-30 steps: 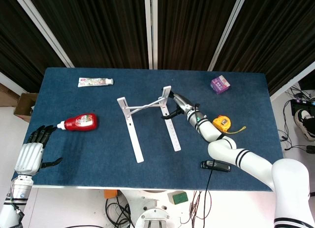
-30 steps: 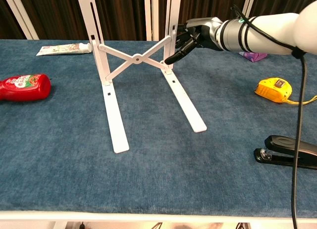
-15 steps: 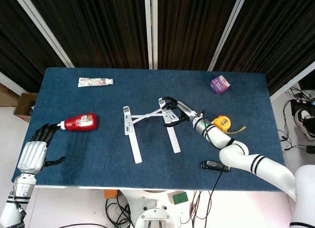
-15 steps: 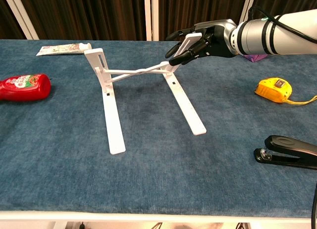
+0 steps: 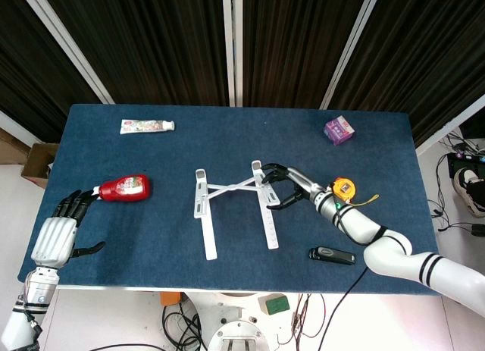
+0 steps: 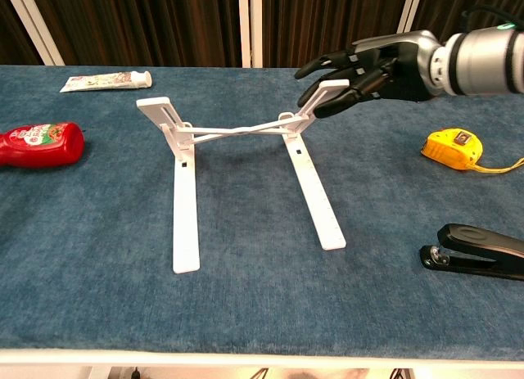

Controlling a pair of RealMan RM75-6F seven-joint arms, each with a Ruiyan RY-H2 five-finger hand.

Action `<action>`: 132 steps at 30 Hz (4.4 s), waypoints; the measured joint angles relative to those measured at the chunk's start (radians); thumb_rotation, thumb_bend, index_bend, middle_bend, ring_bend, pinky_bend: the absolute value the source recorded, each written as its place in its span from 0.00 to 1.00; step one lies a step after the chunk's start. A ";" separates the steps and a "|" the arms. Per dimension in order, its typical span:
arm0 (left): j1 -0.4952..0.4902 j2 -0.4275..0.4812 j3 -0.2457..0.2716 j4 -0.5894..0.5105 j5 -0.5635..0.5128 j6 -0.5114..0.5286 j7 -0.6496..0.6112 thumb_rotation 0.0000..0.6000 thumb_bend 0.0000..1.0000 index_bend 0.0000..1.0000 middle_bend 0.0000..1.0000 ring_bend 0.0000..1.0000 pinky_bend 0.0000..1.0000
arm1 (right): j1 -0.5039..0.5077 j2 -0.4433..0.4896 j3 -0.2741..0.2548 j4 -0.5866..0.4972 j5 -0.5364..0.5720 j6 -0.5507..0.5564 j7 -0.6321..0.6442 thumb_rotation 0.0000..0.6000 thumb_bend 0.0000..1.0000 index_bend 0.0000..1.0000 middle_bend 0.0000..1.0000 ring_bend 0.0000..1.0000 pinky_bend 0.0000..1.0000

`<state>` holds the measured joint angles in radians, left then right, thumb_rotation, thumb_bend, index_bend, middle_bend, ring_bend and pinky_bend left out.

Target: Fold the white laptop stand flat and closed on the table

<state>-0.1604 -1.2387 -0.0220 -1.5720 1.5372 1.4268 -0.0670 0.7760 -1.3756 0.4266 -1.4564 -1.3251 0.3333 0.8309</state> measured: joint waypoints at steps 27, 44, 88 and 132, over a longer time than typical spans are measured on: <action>-0.263 -0.141 -0.092 0.095 0.002 -0.260 -0.168 1.00 0.06 0.13 0.09 0.03 0.13 | 0.072 -0.216 -0.005 0.164 0.114 0.347 -0.337 1.00 0.11 0.10 0.22 0.08 0.11; -0.341 -0.280 -0.067 0.215 -0.049 -0.335 -0.200 1.00 0.06 0.12 0.10 0.07 0.18 | 0.245 -0.283 0.096 0.298 0.463 0.338 -0.577 1.00 0.13 0.10 0.22 0.08 0.11; -0.373 -0.205 -0.033 0.186 -0.050 -0.330 -0.408 1.00 0.06 0.17 0.16 0.11 0.22 | 0.116 -0.158 0.021 0.088 0.312 0.289 -0.428 1.00 0.13 0.10 0.22 0.08 0.12; -0.570 -0.424 -0.123 0.551 -0.131 -0.529 0.073 1.00 0.02 0.05 0.02 0.03 0.14 | -0.112 -0.079 -0.317 -0.023 -0.376 0.674 -0.983 1.00 0.00 0.54 0.64 0.54 0.65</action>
<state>-0.7301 -1.6629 -0.1450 -1.0208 1.4061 0.8978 0.0059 0.6637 -1.4543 0.1100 -1.4791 -1.7008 1.0076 -0.1520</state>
